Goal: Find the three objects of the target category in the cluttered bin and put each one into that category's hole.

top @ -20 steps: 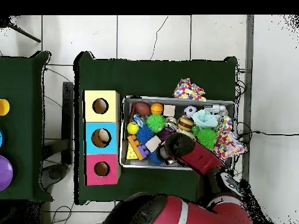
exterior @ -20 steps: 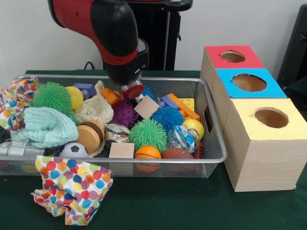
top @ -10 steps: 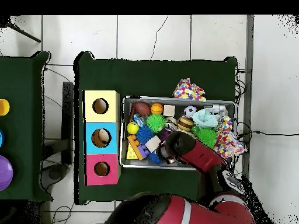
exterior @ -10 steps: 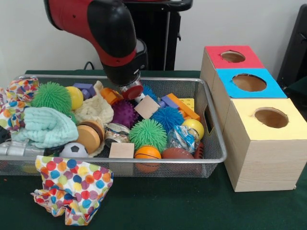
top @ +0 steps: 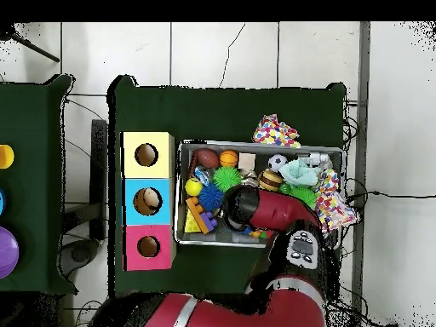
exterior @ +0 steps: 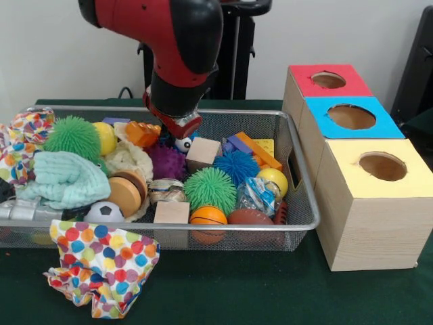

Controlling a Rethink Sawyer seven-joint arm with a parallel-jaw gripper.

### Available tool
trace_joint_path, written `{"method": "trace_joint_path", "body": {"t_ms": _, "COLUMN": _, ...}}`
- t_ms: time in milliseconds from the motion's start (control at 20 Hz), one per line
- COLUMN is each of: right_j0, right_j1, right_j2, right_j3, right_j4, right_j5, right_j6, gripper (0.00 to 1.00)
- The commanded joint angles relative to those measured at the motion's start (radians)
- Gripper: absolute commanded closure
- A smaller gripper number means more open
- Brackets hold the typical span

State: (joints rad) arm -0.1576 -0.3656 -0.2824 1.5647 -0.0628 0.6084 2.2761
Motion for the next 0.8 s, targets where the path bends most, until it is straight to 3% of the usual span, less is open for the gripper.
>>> {"method": "trace_joint_path", "body": {"t_ms": 50, "right_j0": 0.036, "right_j1": -0.02, "right_j2": -0.1, "right_j3": -0.212, "right_j4": -0.12, "right_j5": -0.05, "right_j6": 0.028, "gripper": 1.0}}
{"method": "trace_joint_path", "body": {"t_ms": 400, "right_j0": 0.002, "right_j1": -0.058, "right_j2": -0.055, "right_j3": -0.242, "right_j4": -0.141, "right_j5": 0.016, "right_j6": -0.033, "gripper": 1.0}}
{"method": "trace_joint_path", "body": {"t_ms": 800, "right_j0": -0.024, "right_j1": -0.043, "right_j2": -0.04, "right_j3": -0.265, "right_j4": -0.174, "right_j5": -0.021, "right_j6": -0.035, "gripper": 1.0}}
